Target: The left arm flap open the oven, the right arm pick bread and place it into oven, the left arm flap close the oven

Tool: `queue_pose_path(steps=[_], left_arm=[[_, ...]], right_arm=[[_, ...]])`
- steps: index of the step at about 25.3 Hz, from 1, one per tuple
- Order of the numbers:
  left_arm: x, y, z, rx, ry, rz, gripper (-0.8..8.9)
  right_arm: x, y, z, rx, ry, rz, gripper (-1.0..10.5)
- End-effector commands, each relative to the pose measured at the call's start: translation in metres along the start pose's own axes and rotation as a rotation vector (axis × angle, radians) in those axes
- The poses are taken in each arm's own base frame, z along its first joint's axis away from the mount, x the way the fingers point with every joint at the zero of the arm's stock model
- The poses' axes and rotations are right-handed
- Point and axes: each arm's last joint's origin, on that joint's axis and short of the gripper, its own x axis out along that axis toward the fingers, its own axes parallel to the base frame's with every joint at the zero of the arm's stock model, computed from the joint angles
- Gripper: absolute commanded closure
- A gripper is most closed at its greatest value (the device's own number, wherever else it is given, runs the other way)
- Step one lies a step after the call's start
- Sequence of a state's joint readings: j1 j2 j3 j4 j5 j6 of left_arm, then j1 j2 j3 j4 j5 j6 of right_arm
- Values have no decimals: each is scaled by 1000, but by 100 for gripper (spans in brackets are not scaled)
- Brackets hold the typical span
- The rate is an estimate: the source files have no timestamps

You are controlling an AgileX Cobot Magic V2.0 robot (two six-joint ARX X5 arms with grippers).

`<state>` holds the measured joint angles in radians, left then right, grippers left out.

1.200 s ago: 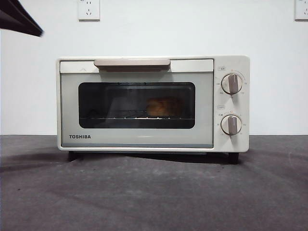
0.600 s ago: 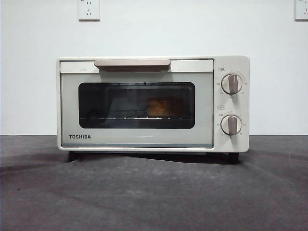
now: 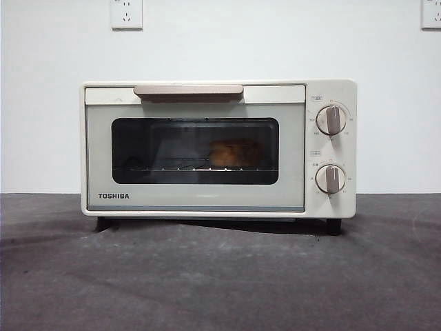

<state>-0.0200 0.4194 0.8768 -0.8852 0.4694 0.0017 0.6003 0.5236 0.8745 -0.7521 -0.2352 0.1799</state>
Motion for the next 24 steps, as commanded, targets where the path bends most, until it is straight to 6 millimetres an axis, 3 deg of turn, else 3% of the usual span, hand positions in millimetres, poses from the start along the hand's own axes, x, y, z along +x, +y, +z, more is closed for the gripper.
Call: queue_pose_path(steps=[1,24], left_arm=[[0,0,3,16,-11,2,797],[2,1,-1,26,-30,3,797]], right_arm=[[-3,2,5,-24,-25,8,929],[-5,3,5,-26,-32,10,929]])
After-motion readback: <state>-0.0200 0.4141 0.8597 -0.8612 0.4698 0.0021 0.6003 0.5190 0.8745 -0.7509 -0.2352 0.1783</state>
